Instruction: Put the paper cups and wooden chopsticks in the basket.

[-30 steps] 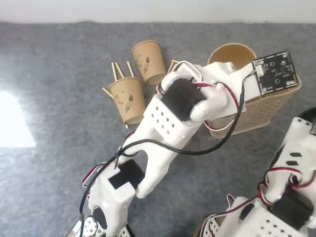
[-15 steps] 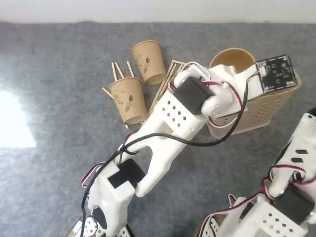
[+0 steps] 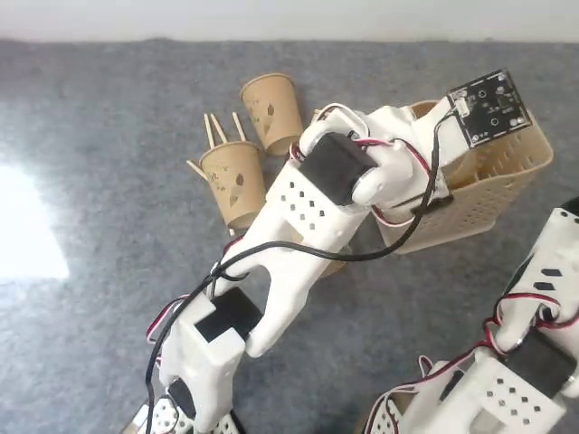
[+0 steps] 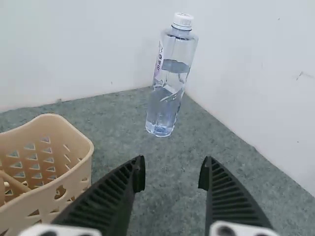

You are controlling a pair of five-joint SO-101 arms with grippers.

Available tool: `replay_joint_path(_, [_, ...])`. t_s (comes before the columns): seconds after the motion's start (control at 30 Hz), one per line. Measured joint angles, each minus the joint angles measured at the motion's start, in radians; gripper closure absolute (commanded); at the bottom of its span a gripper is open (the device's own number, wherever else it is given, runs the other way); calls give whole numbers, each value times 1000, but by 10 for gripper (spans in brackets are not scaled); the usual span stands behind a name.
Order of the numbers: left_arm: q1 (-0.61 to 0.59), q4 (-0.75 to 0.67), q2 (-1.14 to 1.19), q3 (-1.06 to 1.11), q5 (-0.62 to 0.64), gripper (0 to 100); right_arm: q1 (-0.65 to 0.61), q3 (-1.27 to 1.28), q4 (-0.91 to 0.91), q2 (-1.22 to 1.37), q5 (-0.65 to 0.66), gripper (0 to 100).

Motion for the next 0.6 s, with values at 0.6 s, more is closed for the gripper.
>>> replay_joint_path(0.6, [-28, 66, -183, -262, 49, 709, -54, -14, 28, 0, 0, 812])
